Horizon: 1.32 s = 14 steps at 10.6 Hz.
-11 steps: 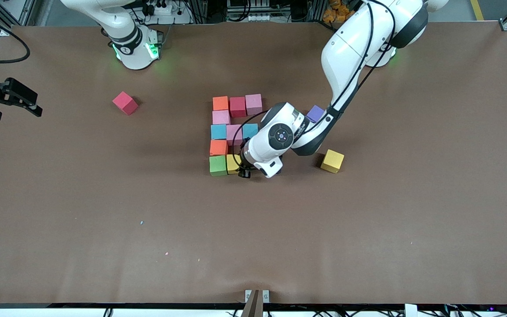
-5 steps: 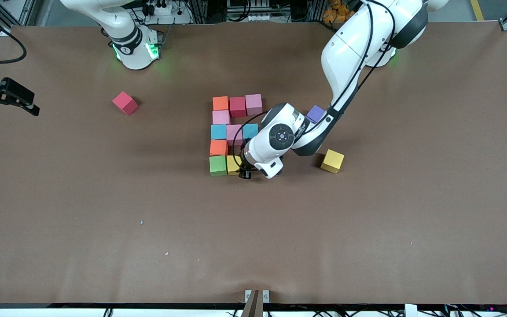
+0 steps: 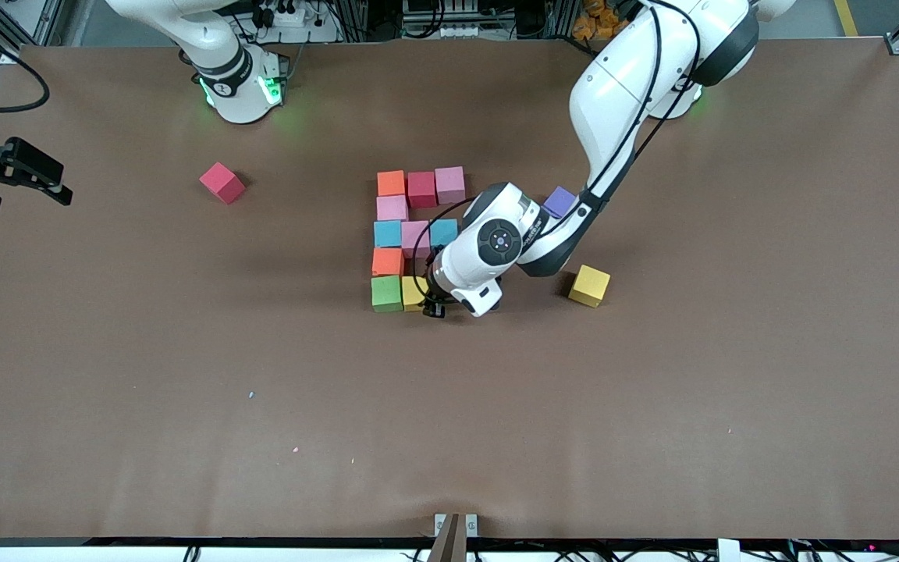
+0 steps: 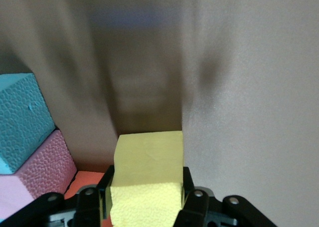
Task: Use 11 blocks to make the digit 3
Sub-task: 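Set the yellow cube down beside the green cube and open the left gripper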
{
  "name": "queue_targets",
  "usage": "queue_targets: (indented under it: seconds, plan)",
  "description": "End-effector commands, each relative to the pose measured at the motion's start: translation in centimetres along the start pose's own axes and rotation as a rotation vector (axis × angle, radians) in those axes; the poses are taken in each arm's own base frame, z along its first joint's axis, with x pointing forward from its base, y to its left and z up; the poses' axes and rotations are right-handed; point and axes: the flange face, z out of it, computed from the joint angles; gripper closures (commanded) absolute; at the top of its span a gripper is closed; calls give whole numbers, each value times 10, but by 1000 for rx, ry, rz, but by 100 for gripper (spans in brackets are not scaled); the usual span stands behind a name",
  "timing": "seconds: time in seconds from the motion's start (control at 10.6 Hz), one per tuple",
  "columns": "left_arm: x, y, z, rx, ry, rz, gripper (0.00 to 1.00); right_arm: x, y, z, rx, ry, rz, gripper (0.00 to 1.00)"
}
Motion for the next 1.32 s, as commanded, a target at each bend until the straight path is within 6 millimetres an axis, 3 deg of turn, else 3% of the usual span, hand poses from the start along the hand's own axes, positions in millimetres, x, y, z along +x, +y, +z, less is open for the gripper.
queue_targets:
  seconds: [0.0, 0.38, 0.47, 0.57, 0.66, 1.23]
  plan:
    - [-2, -2, 0, -20, 10, -8, 100, 0, -3, 0, 2, -12, -5, 0]
    - [-1, -2, 1, -19, 11, -8, 100, 0, -1, 0, 2, -12, -3, 0]
    - [-2, -3, 1, -19, 10, -7, 92, -1, 0, 1, 3, -20, -3, 0]
    - [-1, -2, 1, -19, 11, -9, 56, -1, 0, 1, 3, -21, -2, 0]
    - [-1, -2, 1, -19, 11, -9, 1, -1, 2, 1, 1, -20, 1, 0]
    - [-7, -3, -6, -27, 4, -6, 0, 3, 8, 6, 13, -27, 13, 0]
